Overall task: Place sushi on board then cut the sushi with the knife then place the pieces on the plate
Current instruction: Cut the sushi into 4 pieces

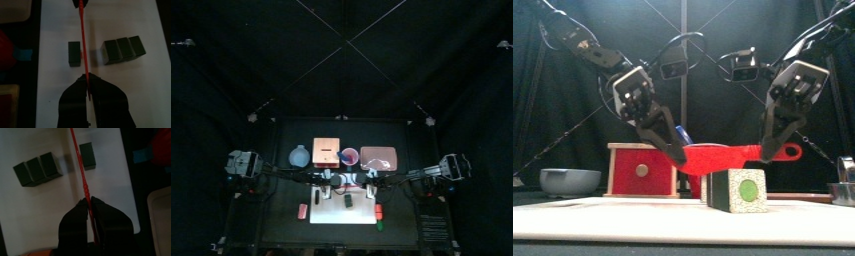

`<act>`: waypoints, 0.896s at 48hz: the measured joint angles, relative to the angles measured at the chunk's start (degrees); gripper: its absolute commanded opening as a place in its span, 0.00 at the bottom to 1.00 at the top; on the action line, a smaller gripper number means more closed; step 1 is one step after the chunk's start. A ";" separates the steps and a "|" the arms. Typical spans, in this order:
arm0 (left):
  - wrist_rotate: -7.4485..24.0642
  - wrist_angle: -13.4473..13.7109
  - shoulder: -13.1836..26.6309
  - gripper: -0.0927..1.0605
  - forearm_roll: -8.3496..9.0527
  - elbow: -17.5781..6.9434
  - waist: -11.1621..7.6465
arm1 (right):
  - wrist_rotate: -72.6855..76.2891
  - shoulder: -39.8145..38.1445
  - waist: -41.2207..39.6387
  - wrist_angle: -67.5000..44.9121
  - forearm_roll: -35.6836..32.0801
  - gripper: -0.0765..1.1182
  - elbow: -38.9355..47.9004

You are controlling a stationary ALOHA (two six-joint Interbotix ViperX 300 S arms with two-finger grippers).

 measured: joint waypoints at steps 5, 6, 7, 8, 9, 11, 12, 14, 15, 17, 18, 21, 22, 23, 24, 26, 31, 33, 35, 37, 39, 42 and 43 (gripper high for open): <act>-0.26 0.00 -1.14 0.39 0.00 0.00 -2.02 | 0.09 -1.67 1.67 0.00 0.26 0.34 0.00; -0.26 0.00 -1.14 0.39 0.00 0.00 -2.37 | 0.09 -1.85 2.02 -0.09 0.35 0.34 0.00; -0.26 0.00 -1.14 0.39 0.00 0.00 -2.90 | 0.09 -1.93 2.37 -0.18 0.44 0.34 0.00; -0.26 0.00 -1.14 0.39 0.00 0.00 -3.34 | 0.09 -2.11 2.72 -0.18 0.53 0.34 0.00; -0.26 0.00 -1.14 0.39 0.00 0.00 -3.69 | 0.09 -2.11 3.08 -0.26 0.62 0.34 0.00; -0.26 0.00 -1.14 0.39 0.00 -0.09 -4.31 | 0.09 -2.20 3.69 -0.44 0.88 0.34 0.00; -0.26 0.00 -1.14 0.39 0.00 -0.09 -4.57 | 0.09 -2.20 3.96 -0.44 1.05 0.34 0.00; -0.35 0.00 -1.05 0.39 0.00 -0.09 -5.01 | 0.09 -2.20 4.48 -0.44 1.32 0.34 0.00; -0.35 0.00 -1.05 0.39 0.00 -0.18 -5.27 | 0.09 -2.20 4.75 -0.44 1.58 0.34 0.00; -0.35 0.00 -0.97 0.39 -0.09 -0.26 -5.71 | 0.09 -2.20 5.10 -0.44 1.85 0.34 0.00; -0.44 -0.09 -0.97 0.39 -0.09 -0.35 -5.89 | 0.09 -2.20 5.19 -0.44 2.11 0.34 0.00; -0.53 -0.09 -0.70 0.39 -0.09 -0.44 -6.24 | 0.09 -2.20 5.63 -0.53 2.64 0.34 0.00; -0.53 -0.09 -0.62 0.39 -0.18 -0.53 -6.33 | 0.09 -2.20 5.80 -0.44 2.90 0.34 0.00; -0.53 -0.09 -0.53 0.39 -0.26 -0.62 -6.42 | 0.09 -2.20 5.80 -0.53 2.99 0.34 0.00; -0.53 -0.09 -0.44 0.39 -0.44 -0.62 -6.50 | 0.09 -2.20 5.89 -0.44 3.16 0.34 0.00; -0.53 -0.09 -0.35 0.39 -0.70 -0.79 -6.59 | 0.09 -2.20 6.15 -0.44 3.34 0.34 0.00; -0.53 -0.18 0.09 0.39 -1.67 -0.97 -7.03 | 0.09 -2.11 6.42 -0.53 3.60 0.34 0.00; -0.53 -0.18 0.26 0.39 -1.85 -1.05 -7.12 | 0.09 -2.02 6.50 -0.53 3.69 0.34 0.00; -0.53 -0.18 0.44 0.39 -2.02 -1.05 -7.12 | 0.09 -1.85 6.50 -0.53 3.78 0.34 0.00; -0.53 -0.18 0.62 0.39 -2.20 -1.14 -7.21 | 0.09 -1.67 6.50 -0.53 3.78 0.34 0.00; -0.53 -0.18 0.79 0.39 -2.37 -1.14 -7.21 | 0.09 -1.49 6.50 -0.53 3.78 0.34 0.00; -0.62 -0.18 0.97 0.39 -2.46 -1.14 -7.12 | 0.09 -1.14 6.50 -0.53 3.87 0.34 0.00; -0.53 -0.18 1.05 0.39 -2.46 -1.23 -7.21 | 0.09 -1.05 6.50 -0.62 3.87 0.34 0.00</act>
